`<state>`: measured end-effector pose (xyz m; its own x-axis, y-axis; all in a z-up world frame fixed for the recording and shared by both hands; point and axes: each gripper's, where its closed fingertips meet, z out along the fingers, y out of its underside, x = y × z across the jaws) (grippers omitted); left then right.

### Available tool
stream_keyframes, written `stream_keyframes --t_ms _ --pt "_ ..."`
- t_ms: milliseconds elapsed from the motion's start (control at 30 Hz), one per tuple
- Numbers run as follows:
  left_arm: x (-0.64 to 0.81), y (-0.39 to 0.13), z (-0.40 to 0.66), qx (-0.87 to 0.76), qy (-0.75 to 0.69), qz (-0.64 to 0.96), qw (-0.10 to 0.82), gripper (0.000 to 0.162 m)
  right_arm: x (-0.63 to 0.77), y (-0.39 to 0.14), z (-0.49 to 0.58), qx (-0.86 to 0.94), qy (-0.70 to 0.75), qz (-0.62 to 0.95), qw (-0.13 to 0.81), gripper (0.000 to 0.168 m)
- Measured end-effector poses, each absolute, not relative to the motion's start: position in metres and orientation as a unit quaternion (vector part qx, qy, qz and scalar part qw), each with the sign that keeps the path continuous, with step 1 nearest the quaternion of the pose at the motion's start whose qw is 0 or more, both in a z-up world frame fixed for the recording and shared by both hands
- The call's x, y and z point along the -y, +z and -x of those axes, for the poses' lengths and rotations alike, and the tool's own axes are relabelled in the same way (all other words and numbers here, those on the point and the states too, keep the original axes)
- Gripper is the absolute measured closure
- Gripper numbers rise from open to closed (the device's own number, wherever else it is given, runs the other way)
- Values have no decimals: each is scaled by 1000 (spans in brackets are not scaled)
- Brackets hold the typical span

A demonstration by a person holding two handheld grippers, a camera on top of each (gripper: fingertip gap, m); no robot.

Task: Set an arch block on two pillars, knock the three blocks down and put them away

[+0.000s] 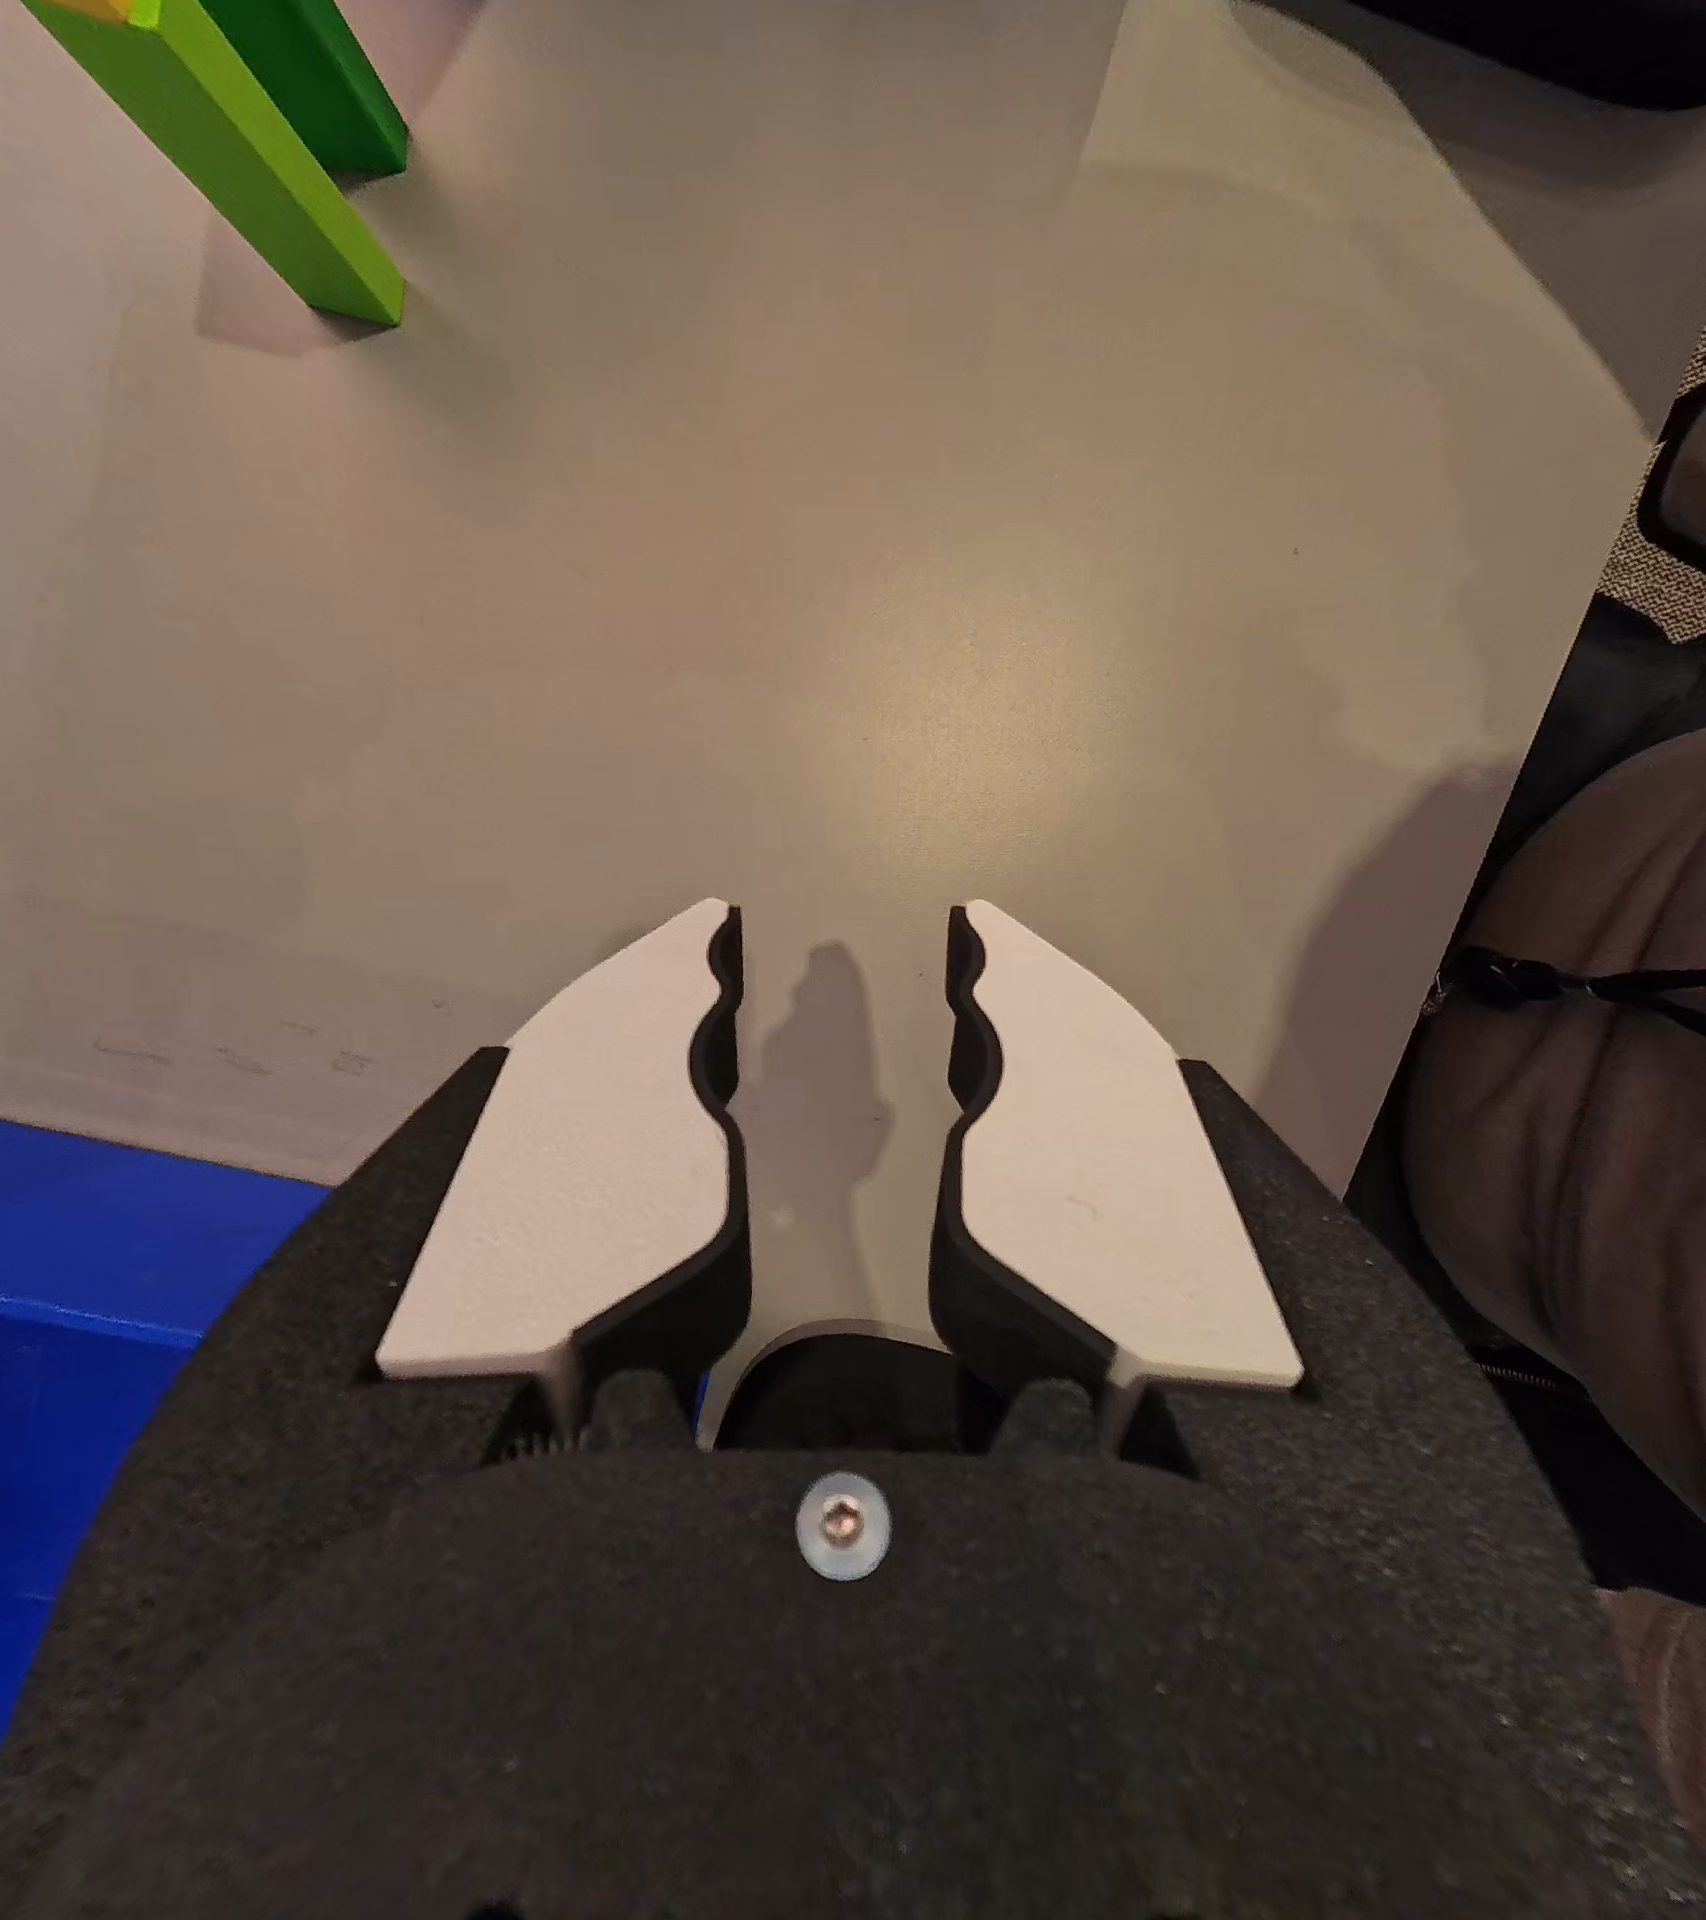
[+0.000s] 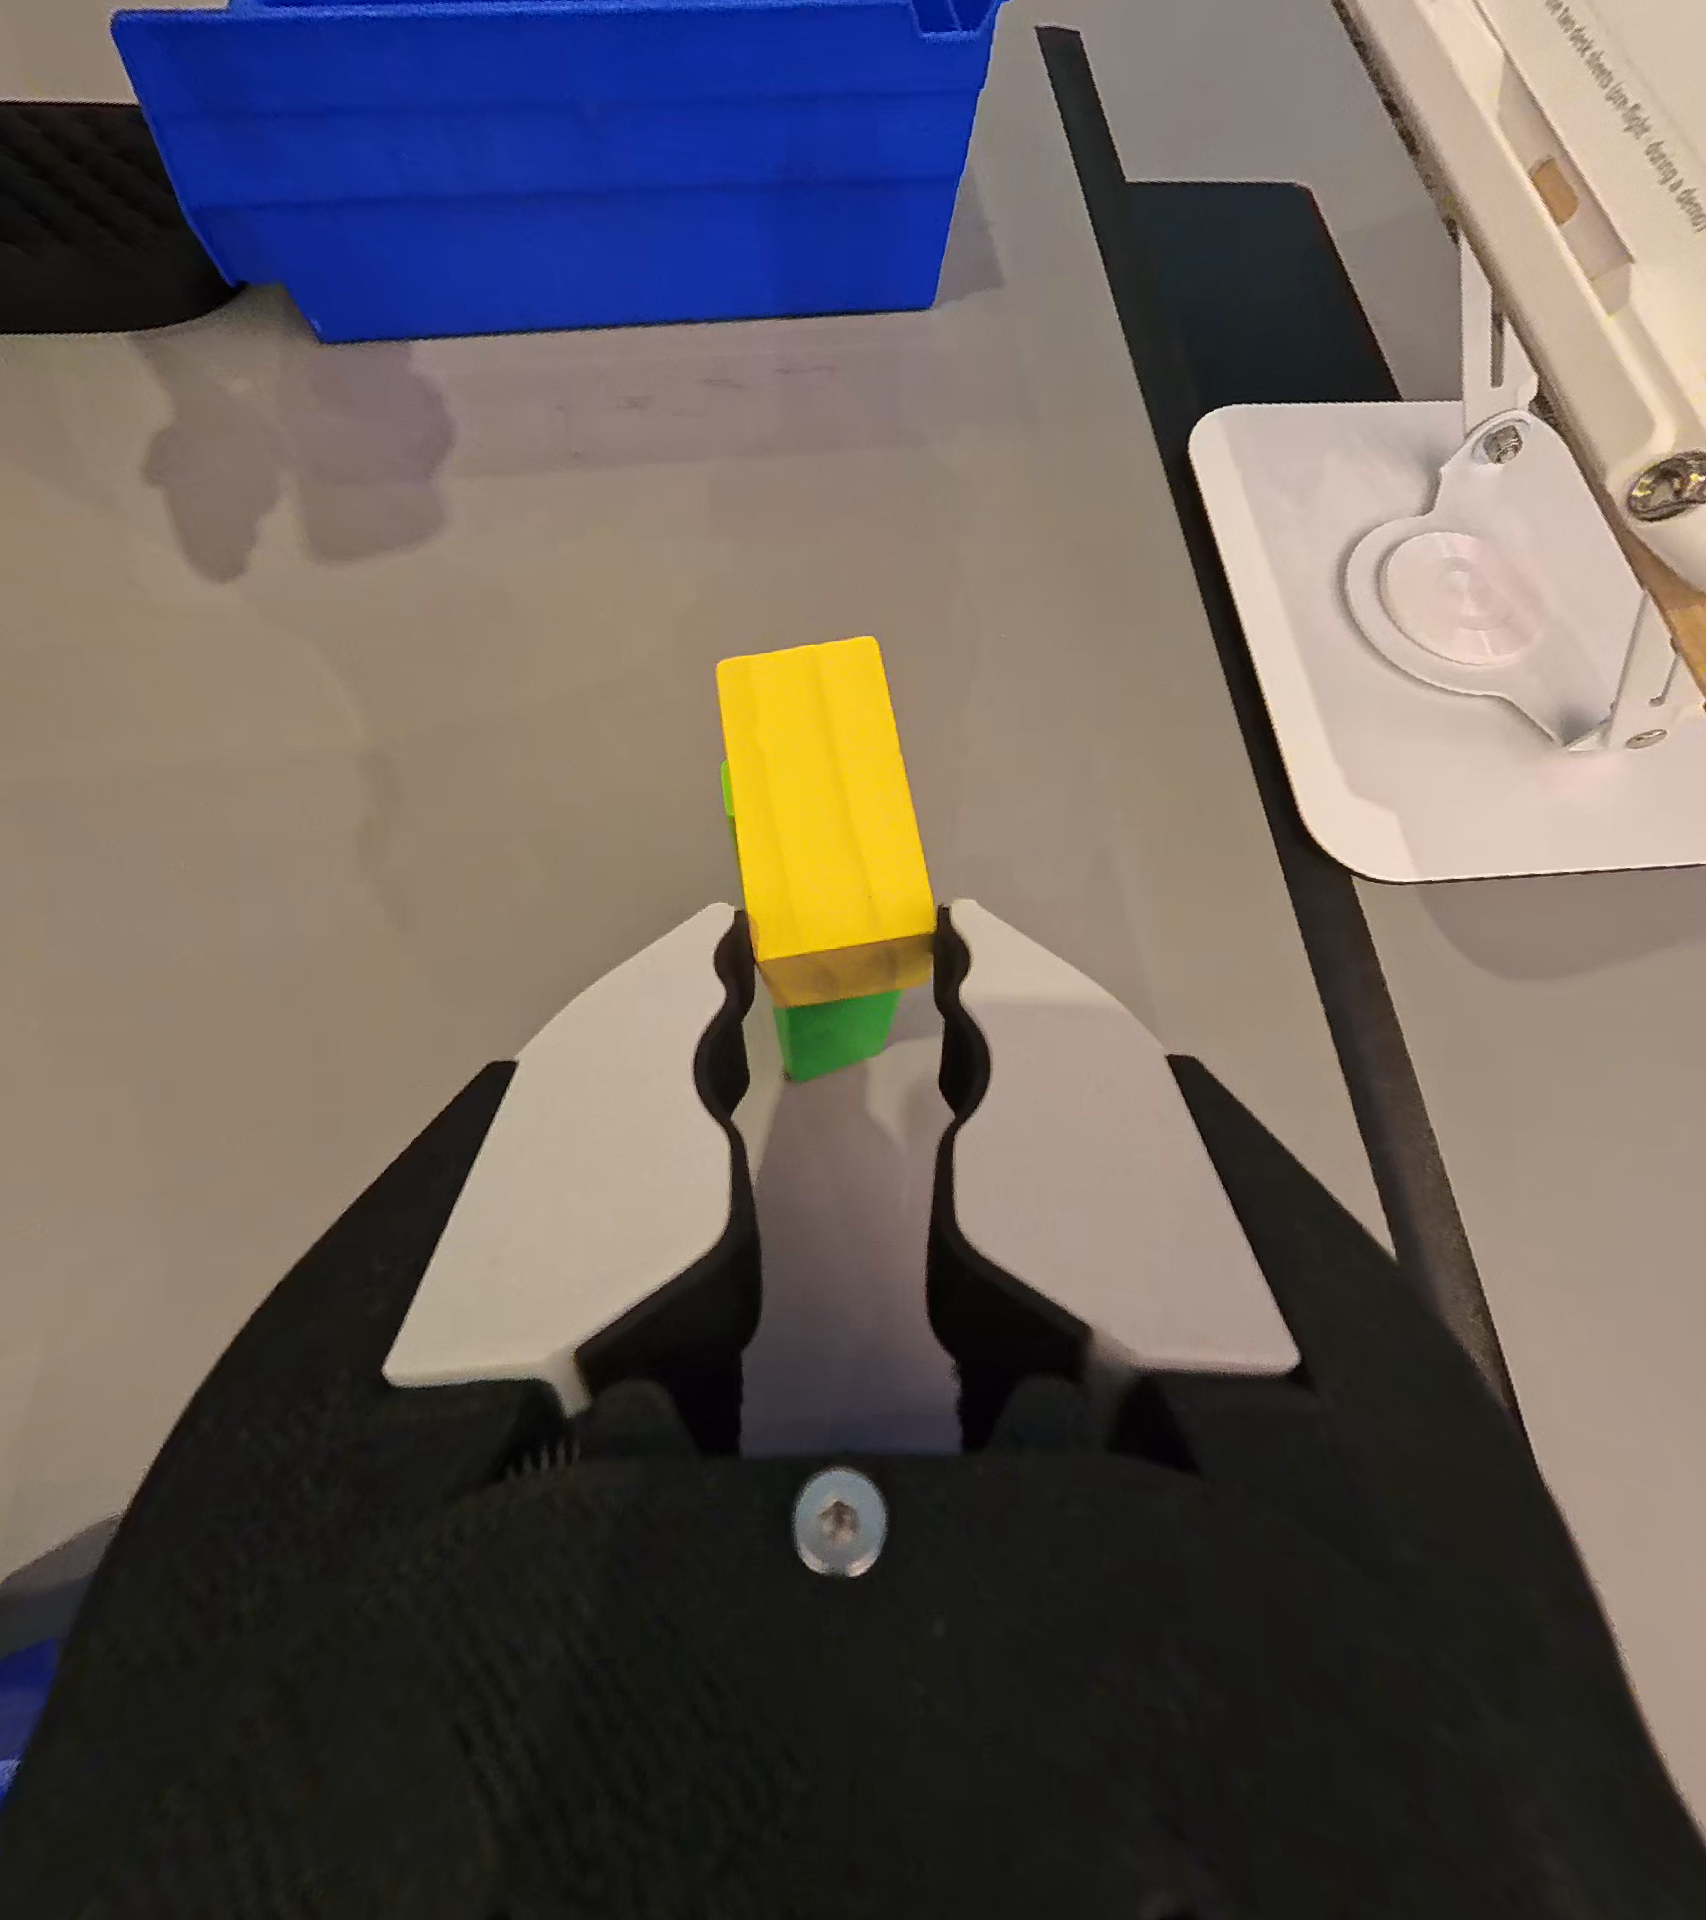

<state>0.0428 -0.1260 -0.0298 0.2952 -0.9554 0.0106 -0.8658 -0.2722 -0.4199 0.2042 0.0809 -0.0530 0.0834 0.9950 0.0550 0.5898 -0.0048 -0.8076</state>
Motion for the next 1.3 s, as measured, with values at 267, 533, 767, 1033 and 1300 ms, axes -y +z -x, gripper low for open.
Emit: stream_keyframes --t_ms 267,533,767,1033,1300 --pt "127 -31 -44 -577 -134 789 165 127 -81 -52 -204 609 288 646 358 131" --pt "126 -28 -41 -566 -140 795 165 132 -82 -45 -208 600 275 648 381 119" --pt "113 7 -26 -534 -159 794 242 132 -56 35 -220 526 280 616 516 108" --pt "99 100 0 -437 -232 746 445 121 13 115 -247 322 270 641 642 107" --pt "99 168 -6 -359 -311 634 611 115 8 102 -262 274 120 709 638 145"
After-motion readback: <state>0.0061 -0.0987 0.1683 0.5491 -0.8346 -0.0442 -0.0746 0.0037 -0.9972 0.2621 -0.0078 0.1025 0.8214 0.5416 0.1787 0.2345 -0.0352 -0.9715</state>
